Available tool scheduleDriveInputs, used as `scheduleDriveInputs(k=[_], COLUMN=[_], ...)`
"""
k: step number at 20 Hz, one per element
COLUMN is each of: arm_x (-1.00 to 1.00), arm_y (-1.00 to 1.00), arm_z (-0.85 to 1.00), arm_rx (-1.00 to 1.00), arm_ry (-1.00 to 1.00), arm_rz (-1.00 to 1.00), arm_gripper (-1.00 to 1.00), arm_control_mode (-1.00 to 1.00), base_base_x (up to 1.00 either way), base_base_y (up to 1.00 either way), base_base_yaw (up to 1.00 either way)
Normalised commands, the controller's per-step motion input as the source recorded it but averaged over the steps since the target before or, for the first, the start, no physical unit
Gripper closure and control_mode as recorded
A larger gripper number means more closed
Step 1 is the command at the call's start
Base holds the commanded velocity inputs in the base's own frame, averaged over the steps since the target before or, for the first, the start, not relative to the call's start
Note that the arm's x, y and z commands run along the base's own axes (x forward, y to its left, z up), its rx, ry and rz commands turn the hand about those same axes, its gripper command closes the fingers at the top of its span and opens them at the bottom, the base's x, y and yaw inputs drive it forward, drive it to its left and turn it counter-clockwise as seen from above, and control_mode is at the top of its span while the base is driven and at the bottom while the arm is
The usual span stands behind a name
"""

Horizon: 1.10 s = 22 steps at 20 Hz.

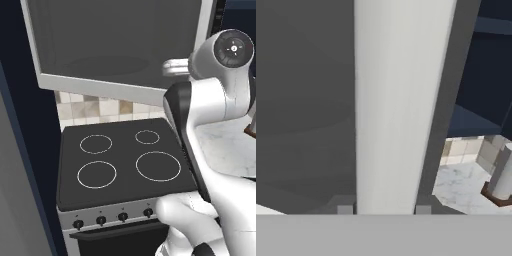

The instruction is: Place the sponge inside the microwave to prepare for sanitizing.

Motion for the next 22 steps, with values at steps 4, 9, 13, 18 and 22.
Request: scheduleDriveInputs(k=[4,9,13,18,22], arm_x=[-0.54,-0.51,-0.51,-0.47,-0.21], arm_y=[0.39,0.44,0.47,0.5,0.45], arm_z=[0.05,0.03,0.03,0.01,-0.04], arm_rx=[0.0,0.0,0.0,0.0,0.0], arm_ry=[0.0,0.01,0.0,0.0,0.0], arm_rz=[-0.11,-0.13,-0.13,-0.1,-0.05], arm_gripper=[1.0,1.0,1.0,1.0,-1.0], arm_control_mode=[-1.0,-1.0,-1.0,-1.0,-1.0], base_base_x=[0.0,0.0,0.0,0.0,0.0], base_base_y=[0.0,0.0,0.0,0.0,0.0], base_base_yaw=[0.0,0.0,0.0,0.0,0.0])
